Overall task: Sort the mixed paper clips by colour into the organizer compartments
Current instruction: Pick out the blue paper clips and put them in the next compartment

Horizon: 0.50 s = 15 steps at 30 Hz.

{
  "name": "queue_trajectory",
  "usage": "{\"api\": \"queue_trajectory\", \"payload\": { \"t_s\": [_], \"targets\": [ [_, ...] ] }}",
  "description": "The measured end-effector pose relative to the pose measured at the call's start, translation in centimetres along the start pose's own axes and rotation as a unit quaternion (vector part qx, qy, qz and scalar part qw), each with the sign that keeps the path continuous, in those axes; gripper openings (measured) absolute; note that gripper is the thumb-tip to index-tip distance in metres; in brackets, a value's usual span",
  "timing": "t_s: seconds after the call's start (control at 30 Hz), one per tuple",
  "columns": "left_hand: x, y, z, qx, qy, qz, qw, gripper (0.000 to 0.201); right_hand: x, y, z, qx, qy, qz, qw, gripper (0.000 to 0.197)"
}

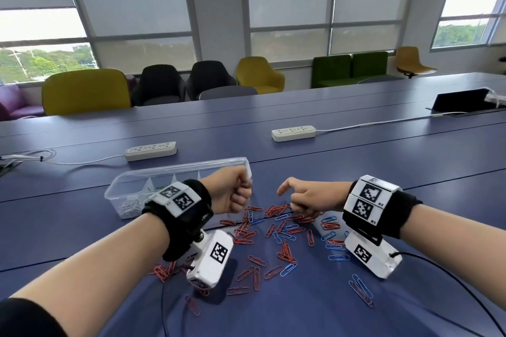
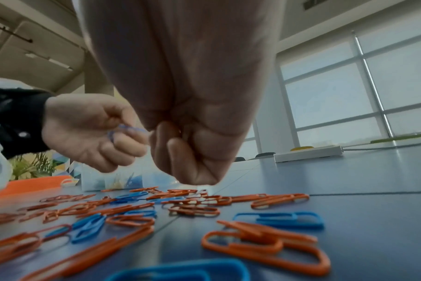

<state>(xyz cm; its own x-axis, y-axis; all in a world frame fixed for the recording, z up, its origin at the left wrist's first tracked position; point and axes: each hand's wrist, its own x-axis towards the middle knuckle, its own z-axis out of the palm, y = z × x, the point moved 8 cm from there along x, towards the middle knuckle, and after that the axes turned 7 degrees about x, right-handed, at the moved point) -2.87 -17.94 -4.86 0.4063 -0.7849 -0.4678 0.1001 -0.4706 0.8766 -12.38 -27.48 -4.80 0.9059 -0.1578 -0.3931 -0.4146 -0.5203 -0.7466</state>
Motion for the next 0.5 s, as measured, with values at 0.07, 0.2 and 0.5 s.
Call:
{"api": "queue_trajectory", "payload": {
  "t_s": [0.07,0.2,0.5],
  "targets": [
    [-0.6,0.5,-0.1,-0.128,-0.049,0.017,0.99,0.018,0.2,-0.5,-0.1,-0.055,0.006,-0.008,0.998,0.028],
    [-0.8,0.1,-0.4,-0.212,-0.057,0.024,0.975,0.027,0.8,-1.7,-0.3,-0.187,0.035,-0.015,0.982,0.023],
    [-0.9,-0.9,0.0,-0.147,-0.039,0.0,0.988,0.02,2.6,-0.6,0.1,-0.331,0.032,-0.006,0.943,0.032]
  ]
}}
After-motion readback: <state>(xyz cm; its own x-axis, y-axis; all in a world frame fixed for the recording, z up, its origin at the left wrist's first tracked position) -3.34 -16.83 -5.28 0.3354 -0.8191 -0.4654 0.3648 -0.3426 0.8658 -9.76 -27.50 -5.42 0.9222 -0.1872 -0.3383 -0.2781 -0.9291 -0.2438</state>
